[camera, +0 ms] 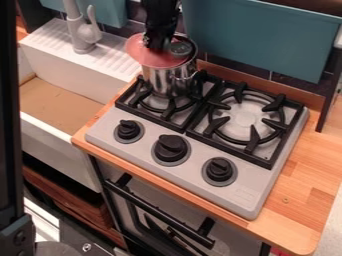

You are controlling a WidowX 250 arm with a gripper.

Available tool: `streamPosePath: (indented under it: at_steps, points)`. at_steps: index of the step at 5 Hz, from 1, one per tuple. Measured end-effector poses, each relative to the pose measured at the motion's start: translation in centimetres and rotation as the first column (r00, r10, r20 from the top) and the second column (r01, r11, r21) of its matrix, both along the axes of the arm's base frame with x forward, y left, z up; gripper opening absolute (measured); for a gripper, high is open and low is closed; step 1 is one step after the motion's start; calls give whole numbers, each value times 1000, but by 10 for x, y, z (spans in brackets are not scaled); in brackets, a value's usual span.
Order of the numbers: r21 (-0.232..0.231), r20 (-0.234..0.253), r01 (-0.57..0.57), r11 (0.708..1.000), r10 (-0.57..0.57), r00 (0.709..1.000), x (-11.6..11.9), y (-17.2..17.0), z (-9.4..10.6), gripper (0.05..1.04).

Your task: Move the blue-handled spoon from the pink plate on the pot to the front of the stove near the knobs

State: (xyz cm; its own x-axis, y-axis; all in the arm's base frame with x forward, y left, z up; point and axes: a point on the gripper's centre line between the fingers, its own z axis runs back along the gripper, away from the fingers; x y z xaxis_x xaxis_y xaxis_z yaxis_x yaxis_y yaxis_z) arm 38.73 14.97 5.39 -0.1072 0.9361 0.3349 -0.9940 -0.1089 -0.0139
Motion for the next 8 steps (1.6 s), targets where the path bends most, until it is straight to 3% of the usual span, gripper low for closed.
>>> streamPosePath:
  at_steps: [1,2,4,5,6,7,8]
  points:
    - [-12,5,7,1000,-7,1000,1,-1,-1,312]
    - [-57,35,10,998,-8,999,0,-3,9,311]
    - [-183,136,29,983,-4,991,-8,-10,49,311]
    - [-216,170,48,975,-10,985,-14,-18,60,312]
    - [-227,178,72,971,-31,984,-28,-38,54,311]
    - [-280,226,73,957,-9,974,-34,-60,53,311]
    - [-310,229,57,949,16,973,-40,-78,40,311]
